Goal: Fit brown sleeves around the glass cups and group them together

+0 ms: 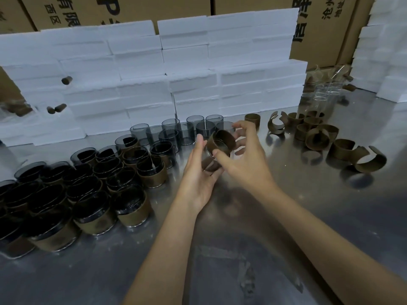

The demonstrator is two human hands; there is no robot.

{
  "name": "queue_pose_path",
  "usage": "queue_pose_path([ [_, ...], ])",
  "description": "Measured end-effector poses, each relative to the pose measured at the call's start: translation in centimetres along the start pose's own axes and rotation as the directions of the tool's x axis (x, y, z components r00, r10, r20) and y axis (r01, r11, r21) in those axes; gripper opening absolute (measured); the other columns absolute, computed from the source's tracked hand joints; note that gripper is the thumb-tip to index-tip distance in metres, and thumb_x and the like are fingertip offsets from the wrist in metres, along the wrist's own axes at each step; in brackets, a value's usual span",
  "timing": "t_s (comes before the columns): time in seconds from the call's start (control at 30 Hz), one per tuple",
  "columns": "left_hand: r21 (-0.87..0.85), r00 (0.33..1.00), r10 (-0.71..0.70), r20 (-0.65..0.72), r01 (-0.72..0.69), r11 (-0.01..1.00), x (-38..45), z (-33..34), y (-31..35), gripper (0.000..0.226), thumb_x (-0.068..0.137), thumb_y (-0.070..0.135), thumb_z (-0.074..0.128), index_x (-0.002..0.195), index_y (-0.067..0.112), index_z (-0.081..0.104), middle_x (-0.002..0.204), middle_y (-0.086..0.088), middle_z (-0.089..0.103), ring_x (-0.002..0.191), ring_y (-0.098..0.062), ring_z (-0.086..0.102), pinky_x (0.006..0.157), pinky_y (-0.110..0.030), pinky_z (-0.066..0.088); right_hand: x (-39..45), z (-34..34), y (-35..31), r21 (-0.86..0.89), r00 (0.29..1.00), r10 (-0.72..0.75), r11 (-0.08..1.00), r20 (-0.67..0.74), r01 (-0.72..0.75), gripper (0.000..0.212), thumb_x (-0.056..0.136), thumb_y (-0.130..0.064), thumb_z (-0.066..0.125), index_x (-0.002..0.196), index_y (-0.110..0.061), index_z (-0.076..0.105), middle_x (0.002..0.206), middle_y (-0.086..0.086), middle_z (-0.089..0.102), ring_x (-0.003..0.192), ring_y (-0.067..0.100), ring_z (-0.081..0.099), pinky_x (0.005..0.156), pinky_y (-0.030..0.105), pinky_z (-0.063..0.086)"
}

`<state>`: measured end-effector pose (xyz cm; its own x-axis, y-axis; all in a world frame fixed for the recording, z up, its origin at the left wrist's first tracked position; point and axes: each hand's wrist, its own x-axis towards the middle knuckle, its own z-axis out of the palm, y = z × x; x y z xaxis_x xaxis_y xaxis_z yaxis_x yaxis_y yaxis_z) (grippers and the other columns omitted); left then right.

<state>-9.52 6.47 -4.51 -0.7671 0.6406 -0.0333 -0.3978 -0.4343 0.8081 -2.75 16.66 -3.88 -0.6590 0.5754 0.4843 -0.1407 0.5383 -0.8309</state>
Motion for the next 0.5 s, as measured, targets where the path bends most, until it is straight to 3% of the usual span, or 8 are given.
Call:
queue_pose_path([
  [0.07,0.024,1.0,0.008,0.02,-0.009,1.0,0.0,-0.1,-0.1,0.078,0.089,0.055,0.064,0.149,0.009,0.048,0.136,-0.02,0.065,0.127,-0.028,0.064,0.116,-0.048,0.043,-0.4,-0.1,0.2,-0.004,1.0,0.003,1.0,0.024,-0.003,0.062,0.077,-0.028,0.081,0.13,-0.033,0.05,0.116,-0.017,0.054,0.104,-0.002,0.057,0.086,0.015,0.046],
  [0.13,0.038,0.999,0.018,0.029,-0.019,0.999,0.1,-0.3,-0.4,0.075,0.091,0.046,0.071,0.149,0.005,0.047,0.137,-0.019,0.065,0.127,-0.028,0.064,0.118,-0.049,0.041,-0.6,-0.4,0.4,-0.034,1.0,-0.024,0.999,0.015,0.025,0.055,0.077,-0.023,0.082,0.127,-0.028,0.059,0.116,-0.013,0.054,0.102,-0.001,0.057,0.083,0.01,0.042],
  [0.2,0.044,1.0,0.025,-0.004,-0.025,0.999,0.2,-0.4,-0.6,0.076,0.087,0.035,0.079,0.147,0.004,0.047,0.119,-0.013,0.073,0.112,-0.025,0.07,0.111,-0.045,0.044,-0.7,-0.5,0.4,-0.057,0.998,-0.056,0.997,0.022,0.057,0.053,0.077,-0.021,0.082,0.126,-0.026,0.061,0.115,-0.011,0.054,0.1,0.0,0.056,0.081,0.005,0.038],
  [0.3,0.058,1.0,0.026,0.002,-0.026,0.998,0.1,-0.3,-0.7,0.068,0.084,0.025,0.08,0.142,0.003,0.05,0.093,-0.002,0.073,0.093,-0.018,0.07,0.098,-0.039,0.051,-0.8,-0.8,0.1,-0.013,0.998,-0.034,0.999,0.062,0.035,0.052,0.076,-0.023,0.082,0.123,-0.029,0.06,0.117,-0.01,0.055,0.103,0.0,0.057,0.082,0.008,0.039],
  [0.37,0.054,1.0,0.029,0.007,-0.03,0.998,0.1,-0.3,-0.7,0.061,0.084,0.023,0.079,0.137,0.007,0.052,0.102,-0.005,0.073,0.095,-0.017,0.072,0.098,-0.037,0.057,-0.7,-1.1,-0.2,0.173,0.992,0.104,0.978,0.076,-0.116,0.051,0.072,-0.038,0.079,0.119,-0.032,0.061,0.122,-0.01,0.059,0.109,0.002,0.059,0.083,0.01,0.043],
  [0.43,0.058,0.999,0.02,0.029,-0.021,0.998,0.0,-0.2,-0.7,0.063,0.086,0.021,0.077,0.141,0.003,0.051,0.125,-0.016,0.069,0.113,-0.025,0.071,0.107,-0.046,0.053,-0.4,-1.4,-0.2,0.363,0.949,0.291,0.877,0.118,-0.314,0.057,0.073,-0.053,0.074,0.124,-0.032,0.061,0.125,-0.007,0.063,0.113,0.005,0.063,0.083,0.012,0.047],
  [0.5,0.082,0.997,-0.009,0.077,0.002,0.997,-0.3,0.0,-0.7,0.065,0.087,0.02,0.074,0.145,0.003,0.05,0.14,-0.027,0.06,0.129,-0.038,0.061,0.109,-0.051,0.051,-0.3,-1.7,0.0,0.333,0.903,0.383,0.841,0.193,-0.427,0.067,0.078,-0.071,0.069,0.131,-0.03,0.059,0.125,-0.006,0.067,0.113,0.007,0.066,0.087,0.022,0.051],
])
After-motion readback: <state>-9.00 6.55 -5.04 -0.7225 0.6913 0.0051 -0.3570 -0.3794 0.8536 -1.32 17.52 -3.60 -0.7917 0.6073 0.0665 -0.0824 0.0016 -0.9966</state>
